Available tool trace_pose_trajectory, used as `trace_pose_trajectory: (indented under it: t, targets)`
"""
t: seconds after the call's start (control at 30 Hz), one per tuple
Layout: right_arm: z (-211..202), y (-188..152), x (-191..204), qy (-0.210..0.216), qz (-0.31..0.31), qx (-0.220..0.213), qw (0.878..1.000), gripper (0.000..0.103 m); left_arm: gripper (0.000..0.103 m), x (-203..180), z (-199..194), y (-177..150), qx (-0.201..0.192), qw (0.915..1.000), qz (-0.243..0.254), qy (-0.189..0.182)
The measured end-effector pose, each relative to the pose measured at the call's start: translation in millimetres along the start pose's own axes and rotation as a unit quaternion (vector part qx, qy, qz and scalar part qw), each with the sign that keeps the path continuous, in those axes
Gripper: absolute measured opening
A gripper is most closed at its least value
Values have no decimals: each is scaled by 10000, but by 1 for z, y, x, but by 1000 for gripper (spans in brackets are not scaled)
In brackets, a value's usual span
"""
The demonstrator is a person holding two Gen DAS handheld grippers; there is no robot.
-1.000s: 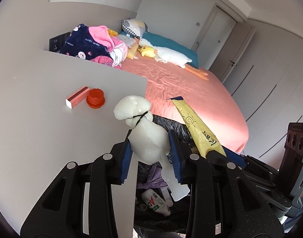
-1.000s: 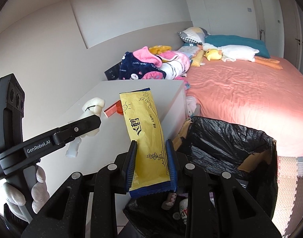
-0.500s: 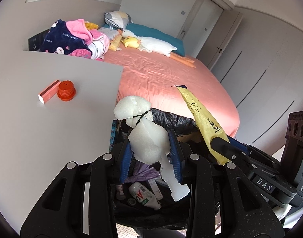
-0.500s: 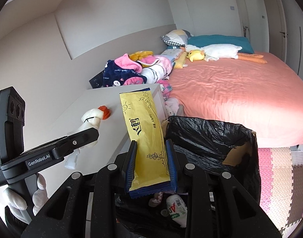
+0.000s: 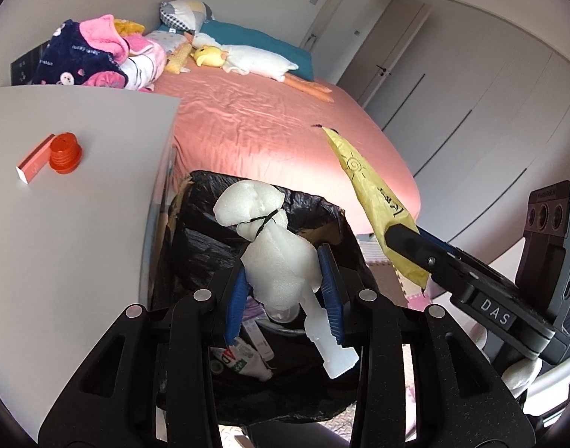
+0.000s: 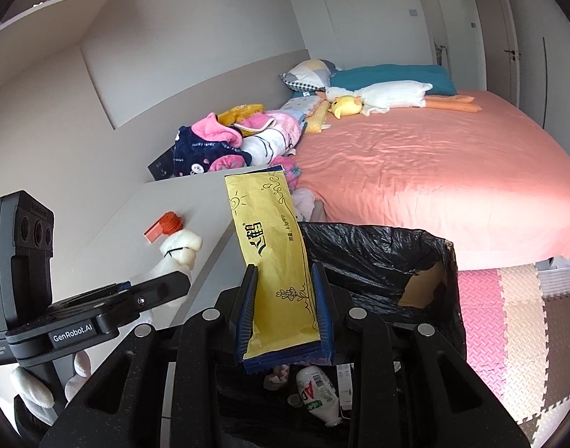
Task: Collect trash
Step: 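Carry the spray bottle and yellow packet over the trash bag and open both tools, then move the left tool to the pink block while the right tool approaches the orange cap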
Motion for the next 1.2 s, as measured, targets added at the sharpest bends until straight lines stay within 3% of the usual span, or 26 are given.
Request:
trace_pose_trajectory:
  t: [0.03,0.07,0.1,0.13,0.2,0.4,0.87,1.2]
  targets:
    - [-1,1,-4,2,81,-12,10000,35,47,-2,3,-1,95,9999,50,-78]
    - [-3,2,-9,11,204,-58,9998,41,66,-3,5,-2,137,9998,58,-94]
    - [-5,3,-14,-17,319,-97,9994,60,85,-3,7,-2,131,9999,36,-23]
    - [-6,4,-18,-88,421,-150,9990,76,90,-2,6,-1,79,9999,18,98]
    - [-11,6,-26,-302,619,-308,9971,79,91,-2,2,-1,-52,9998,60,205]
    - [-9,8,-32,-255,708,-283,9968,82,93,1,-3,-2,-117,9999,29,95]
    - [4,11,-18,-119,545,-183,9983,82,93,17,-14,2,-291,9990,-109,312]
    - [26,12,6,17,356,-7,9994,83,93,46,-21,7,-445,9961,-228,724]
Point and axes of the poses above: each gripper's, at about its wrist camera, not at the fingertips, and z roughly the way its jaws point, x to its left, y to its top, the point moved 6 cm from there along z, roughly the way its jaws point, and after that the axes turned 12 degrees about x, right-handed, at the moved point
